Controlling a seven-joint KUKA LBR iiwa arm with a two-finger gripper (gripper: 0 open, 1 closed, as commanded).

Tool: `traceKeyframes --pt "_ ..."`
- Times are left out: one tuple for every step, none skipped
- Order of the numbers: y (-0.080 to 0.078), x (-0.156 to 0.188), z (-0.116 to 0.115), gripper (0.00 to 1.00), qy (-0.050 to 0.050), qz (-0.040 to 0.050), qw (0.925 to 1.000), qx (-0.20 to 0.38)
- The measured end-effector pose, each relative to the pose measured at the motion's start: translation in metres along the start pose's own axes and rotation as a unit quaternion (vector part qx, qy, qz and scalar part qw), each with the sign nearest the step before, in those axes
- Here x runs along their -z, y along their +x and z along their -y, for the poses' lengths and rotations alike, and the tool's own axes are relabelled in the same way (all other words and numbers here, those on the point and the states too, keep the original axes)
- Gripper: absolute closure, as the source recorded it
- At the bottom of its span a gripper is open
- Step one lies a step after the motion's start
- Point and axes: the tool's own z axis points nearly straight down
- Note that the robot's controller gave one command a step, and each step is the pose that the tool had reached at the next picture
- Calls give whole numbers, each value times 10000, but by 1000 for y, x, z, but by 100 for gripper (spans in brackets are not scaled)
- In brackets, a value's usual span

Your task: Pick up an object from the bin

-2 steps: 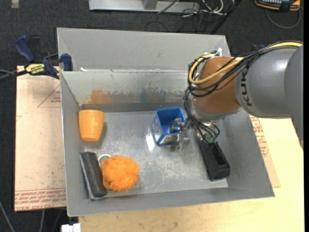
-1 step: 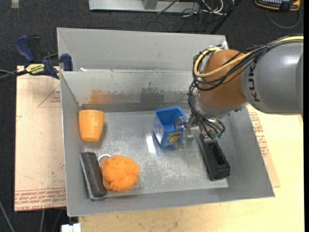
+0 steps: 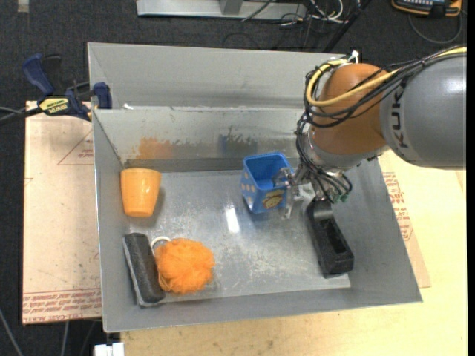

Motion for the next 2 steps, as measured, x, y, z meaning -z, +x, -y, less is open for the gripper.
traceKeyframes --pt "5 70 -22 100 -18 -67 10000 0" --pt "5 70 -22 100 -18 -67 10000 -3"
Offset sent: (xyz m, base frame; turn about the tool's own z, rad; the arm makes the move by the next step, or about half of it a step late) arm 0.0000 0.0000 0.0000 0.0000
